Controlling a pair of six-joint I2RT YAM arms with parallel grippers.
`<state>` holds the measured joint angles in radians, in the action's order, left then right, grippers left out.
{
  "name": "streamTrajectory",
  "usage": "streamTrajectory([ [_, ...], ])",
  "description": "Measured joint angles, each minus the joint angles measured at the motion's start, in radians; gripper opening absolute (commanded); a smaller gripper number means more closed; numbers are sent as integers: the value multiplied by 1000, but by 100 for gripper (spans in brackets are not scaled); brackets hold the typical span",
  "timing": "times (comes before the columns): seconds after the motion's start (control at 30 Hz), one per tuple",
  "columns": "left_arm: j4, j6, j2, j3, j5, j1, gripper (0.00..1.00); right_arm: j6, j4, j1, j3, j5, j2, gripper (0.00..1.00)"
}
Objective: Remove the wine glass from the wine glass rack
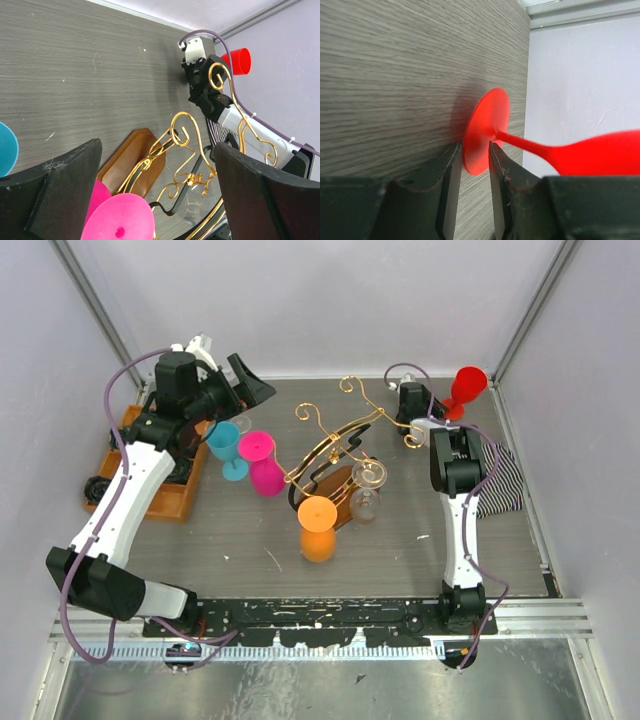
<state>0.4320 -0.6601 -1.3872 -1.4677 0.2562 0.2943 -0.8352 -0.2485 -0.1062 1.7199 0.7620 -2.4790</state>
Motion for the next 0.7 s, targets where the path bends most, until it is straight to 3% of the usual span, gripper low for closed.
streamTrajectory([
  [0.13,0,2,5,0,0,-6,100,6,17,-13,16,-2,-2,58],
  [0.2,1,2,6,0,0,-8,100,6,16,-17,26,12,-2,63],
  [0.7,1,2,8,0,1,-17,100,106,86,-19,52,3,12,64],
])
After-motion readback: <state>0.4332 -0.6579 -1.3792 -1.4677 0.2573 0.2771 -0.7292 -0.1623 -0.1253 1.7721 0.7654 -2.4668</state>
